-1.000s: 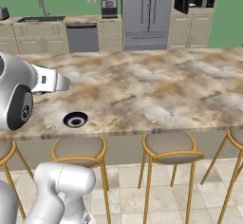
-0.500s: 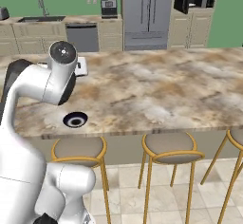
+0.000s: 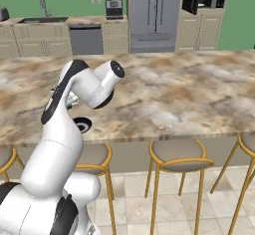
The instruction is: Pick the cup of tea, navigate to the dining table, and place it on the saucer.
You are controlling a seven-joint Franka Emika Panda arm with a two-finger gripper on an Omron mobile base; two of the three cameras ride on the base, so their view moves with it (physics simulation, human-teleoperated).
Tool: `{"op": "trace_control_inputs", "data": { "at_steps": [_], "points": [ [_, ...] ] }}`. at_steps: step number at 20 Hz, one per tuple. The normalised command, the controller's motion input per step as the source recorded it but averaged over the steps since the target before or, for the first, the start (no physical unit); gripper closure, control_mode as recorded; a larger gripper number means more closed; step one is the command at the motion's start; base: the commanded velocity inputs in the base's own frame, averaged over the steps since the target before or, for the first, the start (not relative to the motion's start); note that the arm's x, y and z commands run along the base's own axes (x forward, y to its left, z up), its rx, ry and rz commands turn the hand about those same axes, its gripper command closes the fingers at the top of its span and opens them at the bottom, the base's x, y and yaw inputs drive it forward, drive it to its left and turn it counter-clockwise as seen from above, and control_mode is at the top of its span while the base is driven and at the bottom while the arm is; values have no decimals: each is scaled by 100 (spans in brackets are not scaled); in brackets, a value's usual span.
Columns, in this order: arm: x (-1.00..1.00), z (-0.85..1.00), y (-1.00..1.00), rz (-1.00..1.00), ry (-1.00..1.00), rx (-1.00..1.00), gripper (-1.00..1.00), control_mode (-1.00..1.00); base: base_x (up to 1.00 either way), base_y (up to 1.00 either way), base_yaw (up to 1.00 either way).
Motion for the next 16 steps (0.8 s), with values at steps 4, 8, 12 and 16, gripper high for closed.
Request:
{"op": "trace_control_inputs", "data": {
  "at_steps": [4, 8, 12, 16],
  "points": [
    [12, -21, 5, 16, -10, -2, 100, -100, 0, 0, 0],
    [31, -21, 6, 0, -9, 0, 100, -100, 0, 0, 0],
    [35, -27, 27, -1, -9, 0, 100, -100, 0, 0, 0],
    [22, -48, 31, -1, -14, -1, 100, -100, 0, 0, 0]
  ]
}}
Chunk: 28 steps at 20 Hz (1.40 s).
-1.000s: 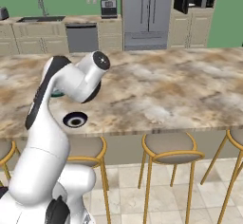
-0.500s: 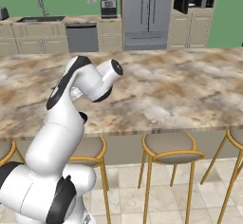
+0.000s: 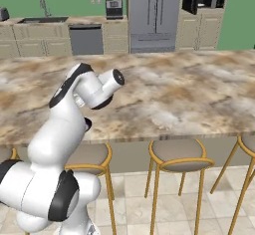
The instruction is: Pick the cup of tea, navigate to the dining table, and place it on the saucer.
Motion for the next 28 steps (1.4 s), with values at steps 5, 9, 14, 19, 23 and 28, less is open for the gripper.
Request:
{"op": "trace_control_inputs", "data": {
  "at_steps": [5, 9, 14, 19, 23, 28],
  "points": [
    [2, -47, 21, 0, -8, -5, 100, -100, 0, 0, 0],
    [0, -39, 2, 0, -2, -4, 100, -100, 0, 0, 0],
    [2, -13, 0, 0, 0, 0, 100, -100, 0, 0, 0],
    [12, -9, 0, 0, 0, 0, 100, -100, 0, 0, 0],
    [11, -34, 0, 0, 0, 0, 100, -100, 0, 0, 0],
    [10, -20, 1, 0, 0, 0, 100, -100, 0, 0, 0]
  ]
}}
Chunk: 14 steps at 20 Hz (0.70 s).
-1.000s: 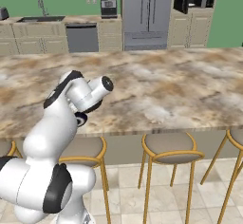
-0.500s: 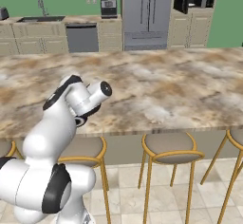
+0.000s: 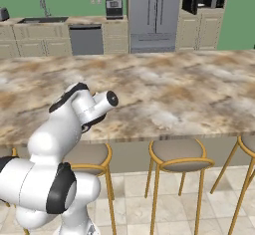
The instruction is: Pick the cup of tea, navigate to the dining table, and place it on the saucer.
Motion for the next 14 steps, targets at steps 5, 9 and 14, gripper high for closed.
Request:
{"op": "trace_control_inputs", "data": {
  "at_steps": [5, 9, 14],
  "points": [
    [6, -17, 9, 0, 0, 0, 100, -100, 0, 0, 0],
    [12, -3, 20, 0, 0, 0, 100, -100, 0, 0, 0],
    [30, -1, 26, 0, 0, 4, 100, -100, 0, 0, 0]
  ]
}}
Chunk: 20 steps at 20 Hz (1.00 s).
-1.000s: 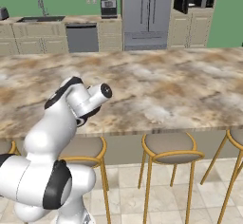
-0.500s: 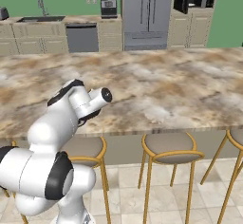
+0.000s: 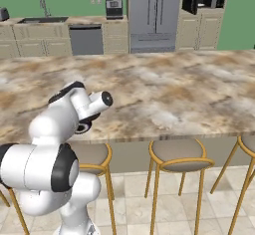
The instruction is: Pick the cup of tea, navigate to the dining table, and place it on the saucer.
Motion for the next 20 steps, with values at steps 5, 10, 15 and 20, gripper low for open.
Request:
{"op": "trace_control_inputs", "data": {
  "at_steps": [5, 10, 15, 20],
  "points": [
    [32, -14, 10, 0, 0, 10, 100, -100, 0, 0, 0],
    [8, -12, -8, 0, 0, 18, 100, -100, 0, 0, 0],
    [-7, 0, -16, 1, 0, 13, 100, -100, 0, 0, 0],
    [-9, 0, -3, 0, 0, 2, 100, -100, 0, 0, 0]
  ]
}}
